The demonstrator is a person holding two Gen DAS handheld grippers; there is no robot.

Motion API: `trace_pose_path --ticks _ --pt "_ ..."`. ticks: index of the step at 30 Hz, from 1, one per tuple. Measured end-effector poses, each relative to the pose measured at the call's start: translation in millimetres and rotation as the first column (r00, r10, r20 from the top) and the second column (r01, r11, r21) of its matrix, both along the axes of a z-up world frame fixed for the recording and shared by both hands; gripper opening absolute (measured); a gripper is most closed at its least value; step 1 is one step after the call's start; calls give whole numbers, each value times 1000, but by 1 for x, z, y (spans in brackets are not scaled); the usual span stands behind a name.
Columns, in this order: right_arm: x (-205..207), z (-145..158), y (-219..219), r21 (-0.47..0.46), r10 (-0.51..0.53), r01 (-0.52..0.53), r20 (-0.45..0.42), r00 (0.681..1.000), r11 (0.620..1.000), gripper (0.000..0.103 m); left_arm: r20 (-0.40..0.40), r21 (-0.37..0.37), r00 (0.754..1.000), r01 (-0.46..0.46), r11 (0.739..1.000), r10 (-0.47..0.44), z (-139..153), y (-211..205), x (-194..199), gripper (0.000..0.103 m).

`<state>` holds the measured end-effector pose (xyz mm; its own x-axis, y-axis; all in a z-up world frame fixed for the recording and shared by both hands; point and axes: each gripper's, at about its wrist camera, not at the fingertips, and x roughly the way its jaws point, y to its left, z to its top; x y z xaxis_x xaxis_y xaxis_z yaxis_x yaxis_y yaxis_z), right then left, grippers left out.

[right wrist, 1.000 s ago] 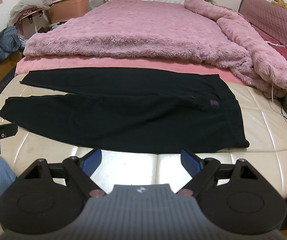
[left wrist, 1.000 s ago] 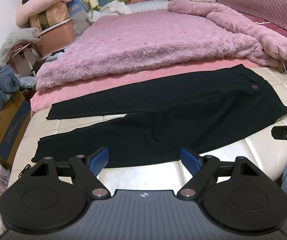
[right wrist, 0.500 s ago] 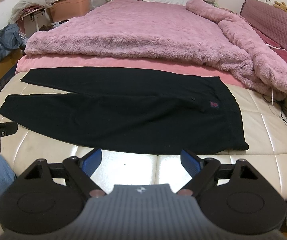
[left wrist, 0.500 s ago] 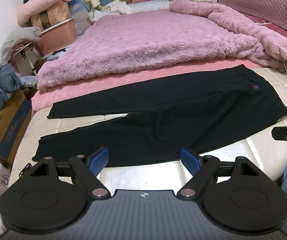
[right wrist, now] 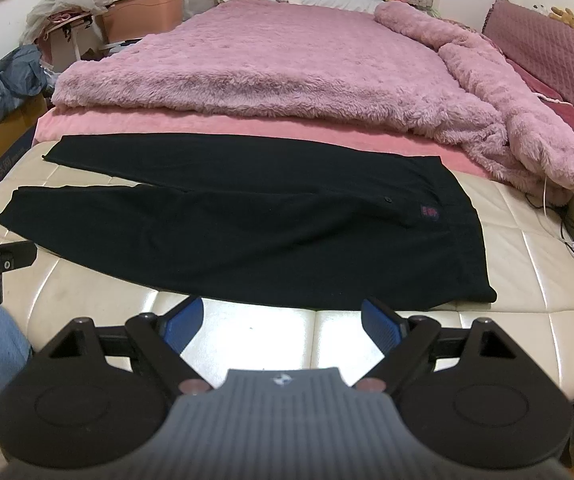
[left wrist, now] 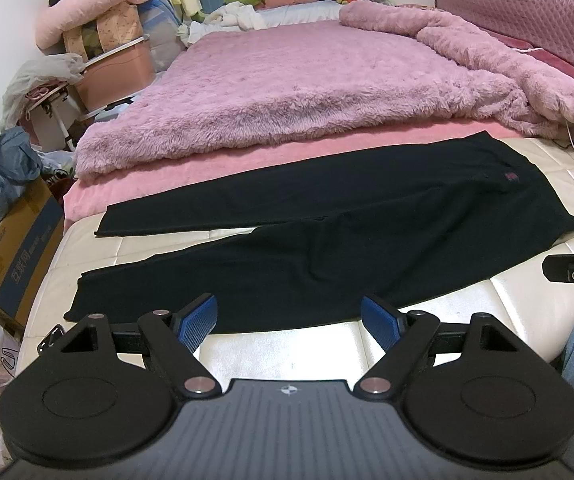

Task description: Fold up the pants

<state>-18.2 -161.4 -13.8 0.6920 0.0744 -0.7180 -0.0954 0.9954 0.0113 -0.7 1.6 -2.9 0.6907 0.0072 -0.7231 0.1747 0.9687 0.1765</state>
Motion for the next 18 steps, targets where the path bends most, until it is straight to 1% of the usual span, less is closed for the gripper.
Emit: trace_pose_path --ticks 18 --pt "1 2 1 -4 2 -2 -1 1000 1000 82 2 -1 1000 0 1000 0 0 0 -1 96"
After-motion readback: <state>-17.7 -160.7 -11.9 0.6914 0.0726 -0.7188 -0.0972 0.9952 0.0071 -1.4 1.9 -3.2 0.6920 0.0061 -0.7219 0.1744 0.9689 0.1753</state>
